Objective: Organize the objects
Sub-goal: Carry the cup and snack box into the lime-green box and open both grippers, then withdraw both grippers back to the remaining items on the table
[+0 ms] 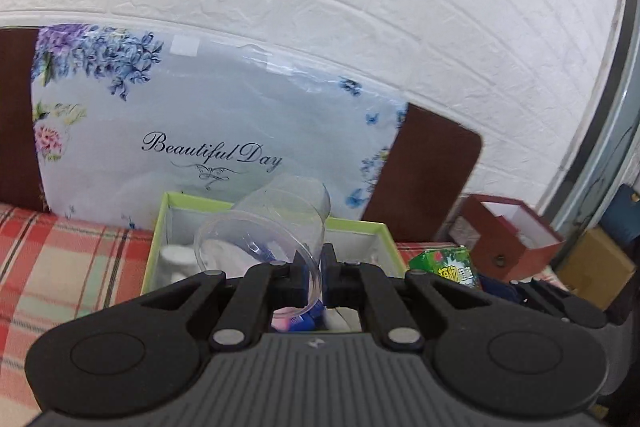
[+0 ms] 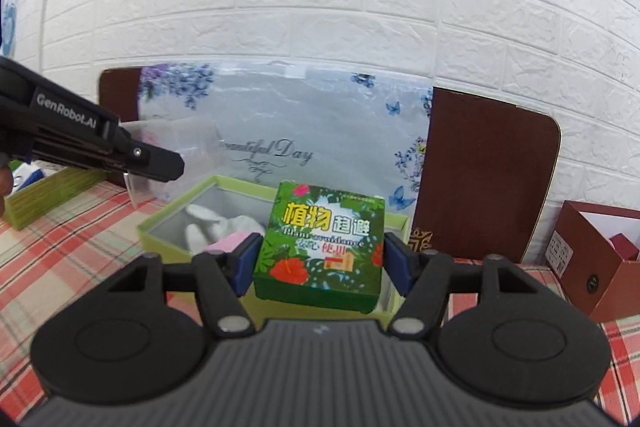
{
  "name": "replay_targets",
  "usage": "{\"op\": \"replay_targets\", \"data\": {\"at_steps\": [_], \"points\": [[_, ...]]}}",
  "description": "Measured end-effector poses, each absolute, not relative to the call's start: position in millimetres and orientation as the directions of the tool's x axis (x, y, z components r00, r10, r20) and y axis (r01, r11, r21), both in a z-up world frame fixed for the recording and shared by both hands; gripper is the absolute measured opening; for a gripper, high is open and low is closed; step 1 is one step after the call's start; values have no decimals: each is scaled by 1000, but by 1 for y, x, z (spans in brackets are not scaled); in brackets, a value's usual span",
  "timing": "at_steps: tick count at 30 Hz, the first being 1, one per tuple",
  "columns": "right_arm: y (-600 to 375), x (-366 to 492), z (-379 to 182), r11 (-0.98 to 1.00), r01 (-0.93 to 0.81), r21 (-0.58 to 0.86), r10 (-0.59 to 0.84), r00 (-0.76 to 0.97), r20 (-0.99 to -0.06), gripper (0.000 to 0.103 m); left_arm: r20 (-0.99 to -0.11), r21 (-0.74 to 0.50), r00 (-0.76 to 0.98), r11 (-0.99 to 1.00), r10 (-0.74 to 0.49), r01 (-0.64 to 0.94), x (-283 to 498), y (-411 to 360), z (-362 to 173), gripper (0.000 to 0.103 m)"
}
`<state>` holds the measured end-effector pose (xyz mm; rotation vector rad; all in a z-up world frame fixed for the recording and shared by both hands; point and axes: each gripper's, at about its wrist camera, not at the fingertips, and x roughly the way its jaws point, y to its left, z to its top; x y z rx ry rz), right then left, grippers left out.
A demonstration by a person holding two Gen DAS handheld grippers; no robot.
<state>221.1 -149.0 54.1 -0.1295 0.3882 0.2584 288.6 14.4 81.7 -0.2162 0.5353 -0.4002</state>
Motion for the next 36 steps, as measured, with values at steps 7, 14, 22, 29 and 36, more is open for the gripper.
{"op": "replay_targets", "data": {"at_steps": [7, 14, 22, 29, 36], "points": [[-147, 289, 33, 965, -255, -65, 200, 870, -450, 64, -515, -294, 757, 912, -403, 286, 338, 9, 53, 4], [-144, 326, 3, 955, -294, -35, 234, 821, -520, 87, -550, -314, 734, 913, -398, 260, 359, 13, 28, 78], [-141, 313, -4, 949, -311, -60, 244, 838, -489, 103, -534, -283, 774, 935, -340, 215, 337, 23, 30, 87], [-150, 281, 32, 956, -290, -44, 249, 881, -403, 103, -462, -261, 832, 943, -309, 205, 289, 30, 66, 87], [-170, 221, 71, 954, -301, 3, 287, 907, -308, 103, -449, -243, 851, 954, -273, 177, 217, 33, 86, 87]]}}
